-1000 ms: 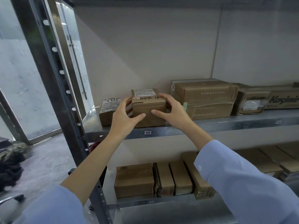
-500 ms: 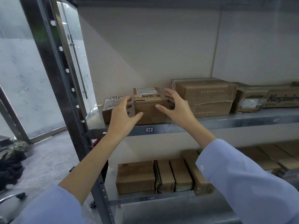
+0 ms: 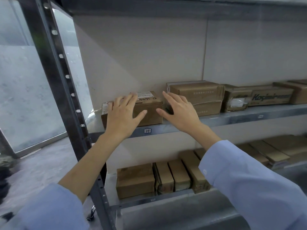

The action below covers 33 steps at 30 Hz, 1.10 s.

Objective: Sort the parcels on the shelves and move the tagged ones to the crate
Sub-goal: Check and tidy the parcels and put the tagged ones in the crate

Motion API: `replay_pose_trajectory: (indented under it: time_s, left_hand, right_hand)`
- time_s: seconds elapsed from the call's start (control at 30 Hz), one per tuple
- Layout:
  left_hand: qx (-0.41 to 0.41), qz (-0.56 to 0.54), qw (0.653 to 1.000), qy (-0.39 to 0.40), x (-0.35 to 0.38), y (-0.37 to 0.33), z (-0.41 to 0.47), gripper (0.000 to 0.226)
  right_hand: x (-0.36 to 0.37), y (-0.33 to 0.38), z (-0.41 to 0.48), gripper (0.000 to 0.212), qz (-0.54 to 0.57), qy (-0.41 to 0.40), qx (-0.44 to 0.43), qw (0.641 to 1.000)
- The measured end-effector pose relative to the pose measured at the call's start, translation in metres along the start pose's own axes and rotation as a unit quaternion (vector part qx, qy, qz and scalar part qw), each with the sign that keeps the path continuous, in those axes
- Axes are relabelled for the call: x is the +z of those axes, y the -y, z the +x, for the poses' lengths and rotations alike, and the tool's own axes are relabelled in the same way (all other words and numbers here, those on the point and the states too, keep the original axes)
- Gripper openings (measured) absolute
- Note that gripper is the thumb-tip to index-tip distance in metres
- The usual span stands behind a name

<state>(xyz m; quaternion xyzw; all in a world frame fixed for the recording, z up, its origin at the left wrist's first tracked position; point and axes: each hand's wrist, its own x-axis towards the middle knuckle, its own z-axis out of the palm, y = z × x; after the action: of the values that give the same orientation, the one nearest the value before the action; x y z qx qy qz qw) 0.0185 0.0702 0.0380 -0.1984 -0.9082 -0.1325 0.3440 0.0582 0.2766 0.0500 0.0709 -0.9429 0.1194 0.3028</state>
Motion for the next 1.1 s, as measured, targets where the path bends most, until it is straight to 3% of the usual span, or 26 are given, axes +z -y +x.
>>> replay_pose_trajectory:
  time_s: [0.5,0.8,1.1]
  left_hand:
    - [0.039,-0.009,0.999,0.004,0.023,-0.058,0.028,0.071]
    - [-0.01,-0.011,1.0,-0.018,0.056,-0.117,0.055,0.077]
    - [-0.079,0.022,0.996,-0.025,0.071,-0.157,0.072,0.078]
  right_hand:
    - [-0.034,-0.082,-0.013,0.075,-0.014,-0.033,0.076,0.996]
    - [-0.056,-0.178,0.001,0.076,-0.005,-0.046,0.064,0.997]
    - [-0.056,-0.243,0.024,0.082,0.206,0.013,0.04,0.978]
